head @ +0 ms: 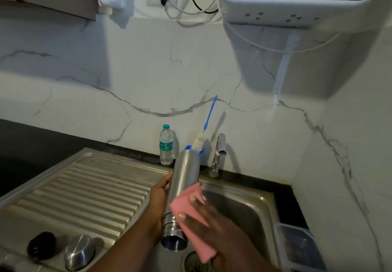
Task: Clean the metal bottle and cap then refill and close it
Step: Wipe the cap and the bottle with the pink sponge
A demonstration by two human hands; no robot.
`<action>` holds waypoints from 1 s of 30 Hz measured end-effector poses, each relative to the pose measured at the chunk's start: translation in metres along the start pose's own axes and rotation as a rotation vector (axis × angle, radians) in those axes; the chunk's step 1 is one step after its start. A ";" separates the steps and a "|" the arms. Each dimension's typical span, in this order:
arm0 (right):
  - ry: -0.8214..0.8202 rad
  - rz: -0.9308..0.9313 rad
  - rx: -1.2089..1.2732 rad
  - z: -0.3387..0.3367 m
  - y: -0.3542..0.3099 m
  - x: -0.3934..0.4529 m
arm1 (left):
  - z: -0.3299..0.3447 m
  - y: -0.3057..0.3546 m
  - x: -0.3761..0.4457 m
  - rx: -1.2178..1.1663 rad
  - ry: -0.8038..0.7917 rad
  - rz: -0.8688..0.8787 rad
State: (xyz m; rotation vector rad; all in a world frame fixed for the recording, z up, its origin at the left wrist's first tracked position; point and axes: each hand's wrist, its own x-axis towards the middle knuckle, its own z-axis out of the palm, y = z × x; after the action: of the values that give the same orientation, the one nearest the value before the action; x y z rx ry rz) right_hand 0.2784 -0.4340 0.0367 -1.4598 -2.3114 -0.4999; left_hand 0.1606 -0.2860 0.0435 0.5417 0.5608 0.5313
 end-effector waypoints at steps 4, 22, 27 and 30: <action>-0.023 -0.052 -0.263 -0.007 0.019 0.002 | 0.002 -0.003 0.000 -0.007 -0.160 -0.139; -0.189 0.282 -0.165 0.002 -0.023 0.062 | -0.036 0.045 0.038 -0.065 -0.319 -0.183; -0.113 0.190 -0.371 0.003 0.017 0.068 | -0.029 0.037 0.048 0.032 -0.366 -0.219; -0.111 0.353 -0.349 -0.008 0.042 0.079 | -0.030 0.031 0.037 0.021 -0.596 -0.346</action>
State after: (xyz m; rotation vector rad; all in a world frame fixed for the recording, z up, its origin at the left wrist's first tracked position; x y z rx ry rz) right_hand 0.2860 -0.3594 0.0860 -2.0557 -2.0477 -0.7591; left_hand 0.1590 -0.2312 0.0279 0.5757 0.0834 0.0222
